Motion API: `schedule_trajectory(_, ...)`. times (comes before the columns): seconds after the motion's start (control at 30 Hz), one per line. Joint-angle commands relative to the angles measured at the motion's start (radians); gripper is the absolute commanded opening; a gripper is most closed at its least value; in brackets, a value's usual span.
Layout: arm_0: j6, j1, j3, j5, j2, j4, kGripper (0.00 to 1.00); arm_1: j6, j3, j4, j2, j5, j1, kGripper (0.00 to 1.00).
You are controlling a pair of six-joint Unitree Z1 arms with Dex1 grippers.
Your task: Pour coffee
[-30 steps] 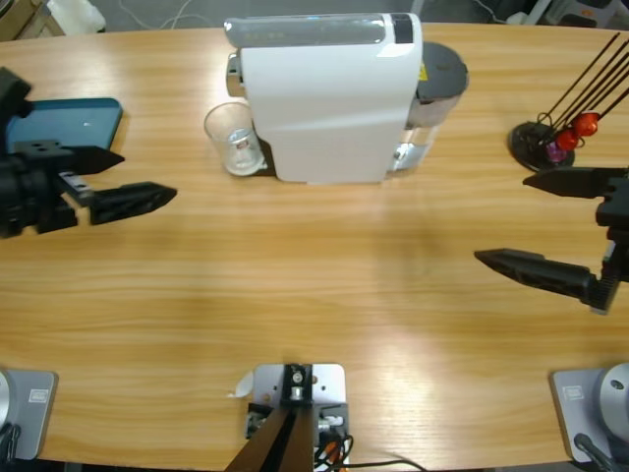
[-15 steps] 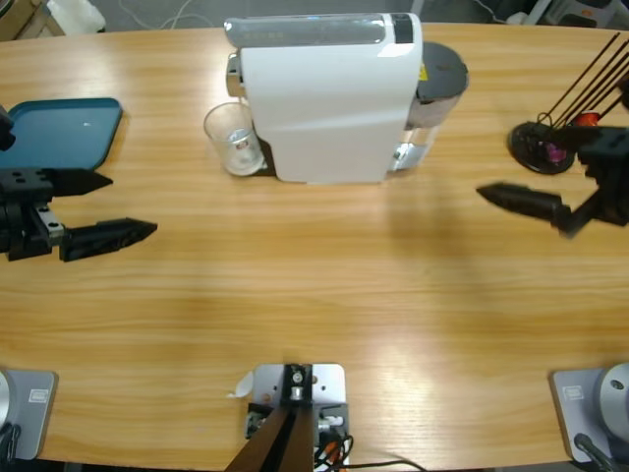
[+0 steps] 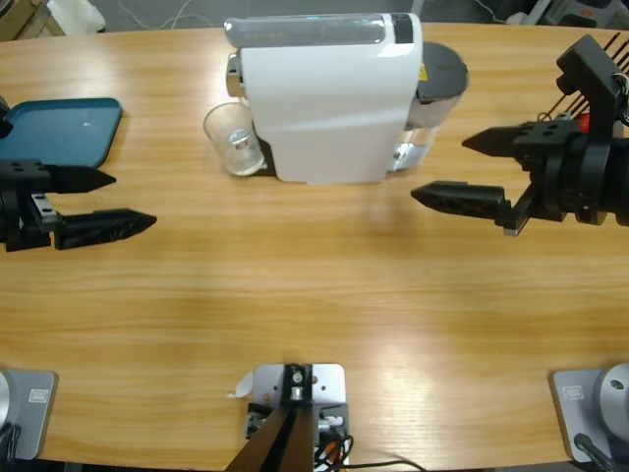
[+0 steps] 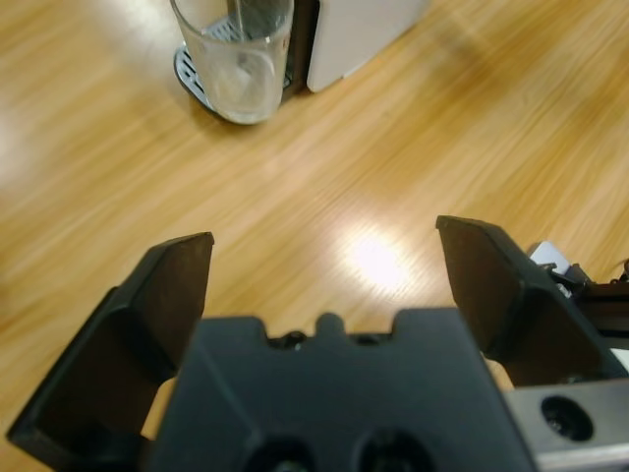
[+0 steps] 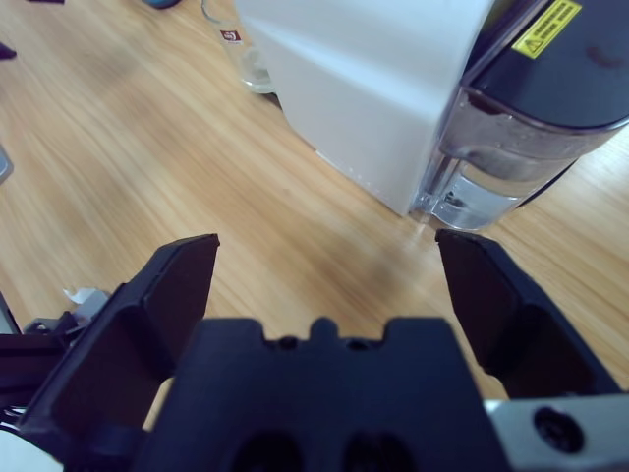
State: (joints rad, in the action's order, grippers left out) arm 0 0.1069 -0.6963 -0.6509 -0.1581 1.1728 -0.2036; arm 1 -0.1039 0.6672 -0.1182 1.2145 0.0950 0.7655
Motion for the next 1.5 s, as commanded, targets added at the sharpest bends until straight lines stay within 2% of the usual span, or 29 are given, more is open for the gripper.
schedule_trajectory(0.03, -0.102, 0.064, -0.111, -0.008, 0.134, 0.012, 0.991, -0.010, -0.051, 0.008, 0.037, 0.009, -0.018, 1.000)
schedule_trajectory(0.23, -0.112, 0.070, -0.150, -0.027, 0.244, 0.047, 0.991, -0.010, -0.058, 0.008, 0.041, 0.007, -0.024, 1.000)
schedule_trajectory(0.5, -0.125, 0.072, -0.148, -0.034, 0.275, 0.056, 0.991, -0.010, -0.070, 0.009, 0.042, -0.017, -0.028, 1.000)
schedule_trajectory(0.9, -0.127, 0.072, -0.104, -0.032, 0.213, 0.038, 0.991, -0.008, -0.062, 0.000, -0.006, -0.017, -0.049, 1.000)
schedule_trajectory(1.1, -0.127, 0.075, -0.094, -0.034, 0.184, 0.030, 0.991, -0.007, 0.059, -0.080, 0.006, -0.034, -0.049, 1.000)
schedule_trajectory(1.5, -0.125, 0.072, -0.067, -0.034, 0.121, 0.020, 0.991, 0.008, 0.022, -0.068, 0.005, -0.037, -0.072, 1.000)
